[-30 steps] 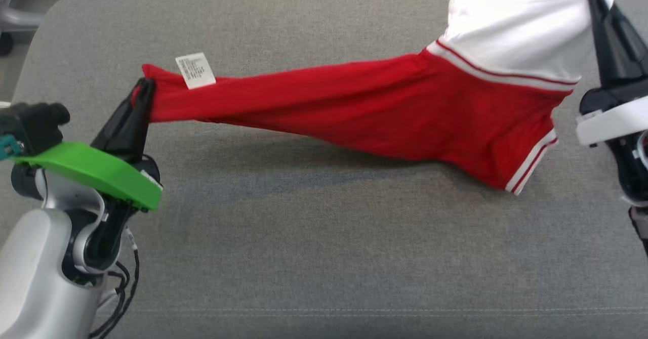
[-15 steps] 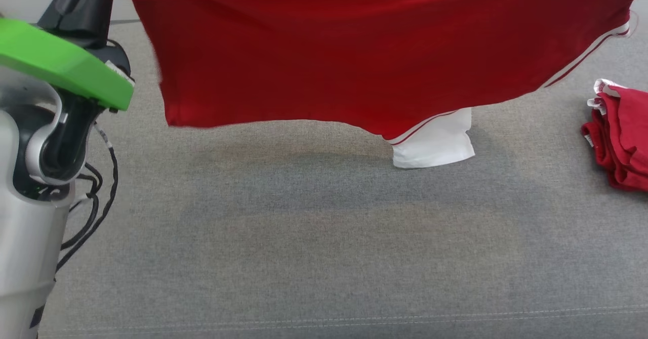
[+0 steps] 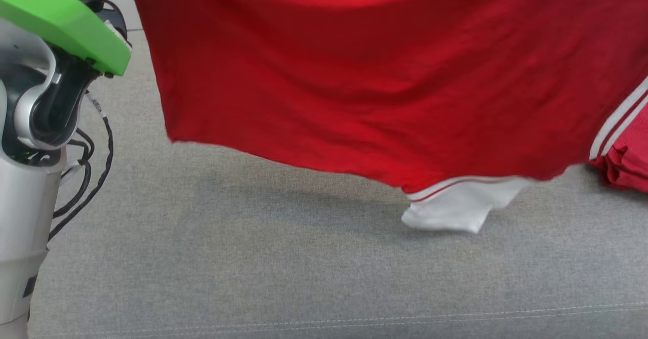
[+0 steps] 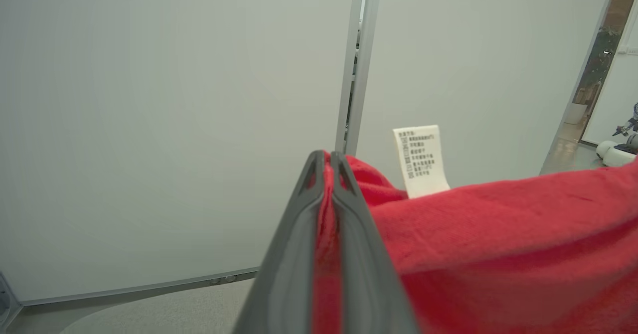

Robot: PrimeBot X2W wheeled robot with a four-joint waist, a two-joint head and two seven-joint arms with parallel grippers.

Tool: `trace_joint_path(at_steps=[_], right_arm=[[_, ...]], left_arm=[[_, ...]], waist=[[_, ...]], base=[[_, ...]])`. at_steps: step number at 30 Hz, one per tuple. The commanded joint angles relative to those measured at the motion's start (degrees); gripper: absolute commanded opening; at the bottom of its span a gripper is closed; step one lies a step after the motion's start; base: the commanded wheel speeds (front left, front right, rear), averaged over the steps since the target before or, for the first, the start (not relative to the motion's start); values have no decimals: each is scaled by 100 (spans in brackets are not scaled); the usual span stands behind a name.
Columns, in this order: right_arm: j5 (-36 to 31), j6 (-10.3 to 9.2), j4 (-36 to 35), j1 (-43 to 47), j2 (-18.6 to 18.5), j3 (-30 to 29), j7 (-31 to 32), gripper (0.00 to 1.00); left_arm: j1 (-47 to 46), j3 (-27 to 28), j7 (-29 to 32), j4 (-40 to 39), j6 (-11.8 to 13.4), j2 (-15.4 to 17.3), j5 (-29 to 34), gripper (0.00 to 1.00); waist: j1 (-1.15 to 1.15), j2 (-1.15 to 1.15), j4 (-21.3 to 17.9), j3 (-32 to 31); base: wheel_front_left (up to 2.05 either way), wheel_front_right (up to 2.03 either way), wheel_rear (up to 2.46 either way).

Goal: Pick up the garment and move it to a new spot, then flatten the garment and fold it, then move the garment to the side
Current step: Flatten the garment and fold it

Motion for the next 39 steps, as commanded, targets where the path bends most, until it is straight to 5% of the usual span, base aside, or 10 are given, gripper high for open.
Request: trace_joint_path(at_steps=[1, 8, 17, 25, 32, 39], right_arm=[[45, -3, 48, -59, 33, 20, 6, 0], [170, -3, 814, -516, 219, 426, 17, 0], [53, -4, 2834, -2091, 677, 876, -581, 0], [-26, -4, 4988, -3647, 1350, 421, -1105, 0], [-166, -2, 6089, -4658, 1814, -40, -1662, 0], [-121, -2, 6982, -5157, 2229, 40, -1309, 0]], left_arm=[[-106, -5, -9, 40, -1, -25, -39, 0], [-772, -96, -113, 839, -100, -290, 53, 0], [-2287, -281, -730, 2860, -289, -772, 495, 0], [-3482, -269, -1115, 4539, -309, -1146, 602, 0], [-4207, -271, -1712, 5281, -422, -1358, 683, 0], [-4528, -289, -1617, 6043, -687, -1558, 533, 0]], waist=[[0, 0, 0, 64], [0, 0, -63, 492], [0, 0, -195, 1053], [0, 0, -247, 1470], [0, 0, -237, 1933], [0, 0, -178, 2515]], base=[[0, 0, 0], [0, 0, 0], [0, 0, 0], [0, 0, 0], [0, 0, 0], [0, 0, 0]])
